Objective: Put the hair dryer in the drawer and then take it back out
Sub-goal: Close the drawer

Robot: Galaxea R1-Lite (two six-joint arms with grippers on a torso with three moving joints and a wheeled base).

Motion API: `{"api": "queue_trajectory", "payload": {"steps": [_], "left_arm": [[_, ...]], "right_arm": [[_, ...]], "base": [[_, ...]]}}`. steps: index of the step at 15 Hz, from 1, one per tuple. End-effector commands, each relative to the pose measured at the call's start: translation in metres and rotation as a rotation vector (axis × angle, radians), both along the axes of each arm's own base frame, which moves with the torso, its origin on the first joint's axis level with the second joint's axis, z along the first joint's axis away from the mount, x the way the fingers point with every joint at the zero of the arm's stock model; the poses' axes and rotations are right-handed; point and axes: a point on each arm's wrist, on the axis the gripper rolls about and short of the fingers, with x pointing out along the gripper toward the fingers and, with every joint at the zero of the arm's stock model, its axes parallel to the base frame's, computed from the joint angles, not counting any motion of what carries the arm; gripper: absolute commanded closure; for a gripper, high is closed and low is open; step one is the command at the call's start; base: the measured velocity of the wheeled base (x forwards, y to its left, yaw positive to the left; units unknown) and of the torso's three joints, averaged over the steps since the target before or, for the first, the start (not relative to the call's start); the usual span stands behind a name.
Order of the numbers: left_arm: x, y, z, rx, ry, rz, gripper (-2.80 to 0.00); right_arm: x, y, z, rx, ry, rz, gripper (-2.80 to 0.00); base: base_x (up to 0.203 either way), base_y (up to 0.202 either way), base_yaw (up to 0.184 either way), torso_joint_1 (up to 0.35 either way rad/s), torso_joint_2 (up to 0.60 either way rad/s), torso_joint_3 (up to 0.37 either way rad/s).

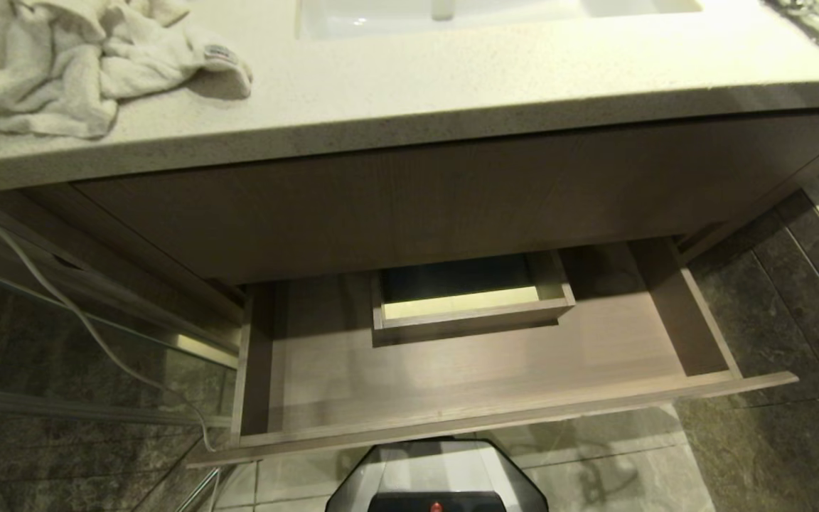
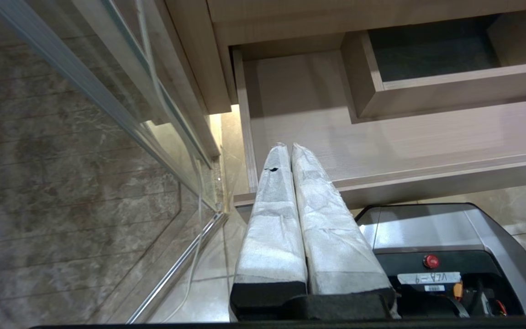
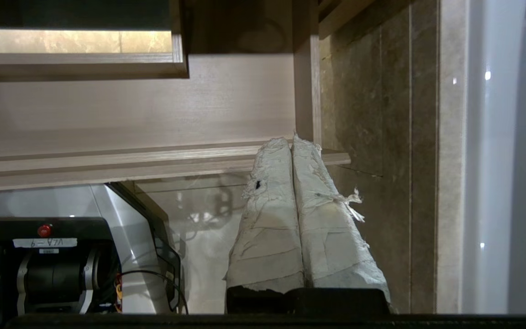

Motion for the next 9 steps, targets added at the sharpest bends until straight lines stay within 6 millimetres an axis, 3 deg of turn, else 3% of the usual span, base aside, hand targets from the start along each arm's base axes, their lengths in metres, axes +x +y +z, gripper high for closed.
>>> {"api": "queue_trajectory", "payload": {"steps": [1,5,9], "left_arm": [[0.0,0.0,0.0,0.0,-0.001,0.0,0.0],[0.0,0.0,0.0,0.0,-0.001,0.0,0.0],[0.0,0.0,0.0,0.0,-0.002,0.0,0.0]], "right_arm": [[0.0,0.0,-0.002,0.002,0.009,0.004,0.0],[-0.003,0.002,-0.01,0.007,0.029,0.009,0.0],[0.002,0.002,-0.017,0.022,0.071,0.033,0.0]], "base": [[0.0,0.0,0.0,-0.333,0.53,0.188],[0.0,0.0,0.0,-0.341,0.5,0.148],[0.0,0.0,0.0,-0.155,0.4,0.228]]}}
